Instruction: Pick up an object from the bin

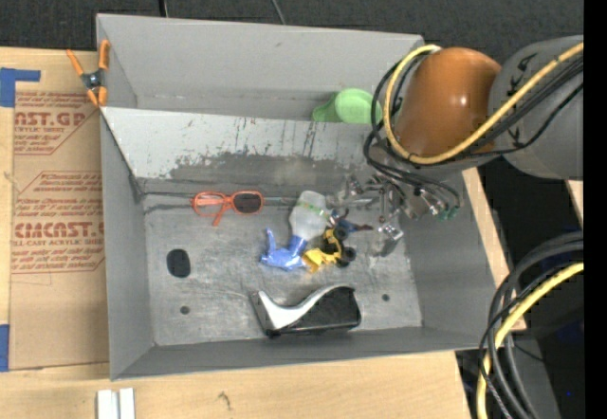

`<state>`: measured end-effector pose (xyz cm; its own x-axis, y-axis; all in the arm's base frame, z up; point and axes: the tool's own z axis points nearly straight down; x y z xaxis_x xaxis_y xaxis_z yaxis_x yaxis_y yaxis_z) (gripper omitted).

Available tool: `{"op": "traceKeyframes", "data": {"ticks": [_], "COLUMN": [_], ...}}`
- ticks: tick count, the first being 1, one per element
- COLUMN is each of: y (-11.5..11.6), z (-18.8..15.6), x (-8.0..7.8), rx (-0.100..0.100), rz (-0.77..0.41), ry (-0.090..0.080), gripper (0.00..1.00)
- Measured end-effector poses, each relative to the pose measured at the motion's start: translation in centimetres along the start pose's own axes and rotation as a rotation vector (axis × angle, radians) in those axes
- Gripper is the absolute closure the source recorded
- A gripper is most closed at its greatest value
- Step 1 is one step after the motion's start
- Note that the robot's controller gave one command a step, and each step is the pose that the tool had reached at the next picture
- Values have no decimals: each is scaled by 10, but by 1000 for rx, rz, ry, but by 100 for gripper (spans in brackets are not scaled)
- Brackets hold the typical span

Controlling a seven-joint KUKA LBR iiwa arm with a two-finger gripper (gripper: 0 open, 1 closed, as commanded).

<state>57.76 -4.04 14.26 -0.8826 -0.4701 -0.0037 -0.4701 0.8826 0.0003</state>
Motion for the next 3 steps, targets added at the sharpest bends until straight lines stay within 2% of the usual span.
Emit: {"op": "traceKeyframes", "data": {"ticks": [1,2,3], "y": [9,-6,-6], "z": [37,63,63], "x": [-13,-6,-6], "rx": [1,10,10], "rz": [33,-431,-431], "ry": [1,-20,-20], "gripper": [0,100,100]}}
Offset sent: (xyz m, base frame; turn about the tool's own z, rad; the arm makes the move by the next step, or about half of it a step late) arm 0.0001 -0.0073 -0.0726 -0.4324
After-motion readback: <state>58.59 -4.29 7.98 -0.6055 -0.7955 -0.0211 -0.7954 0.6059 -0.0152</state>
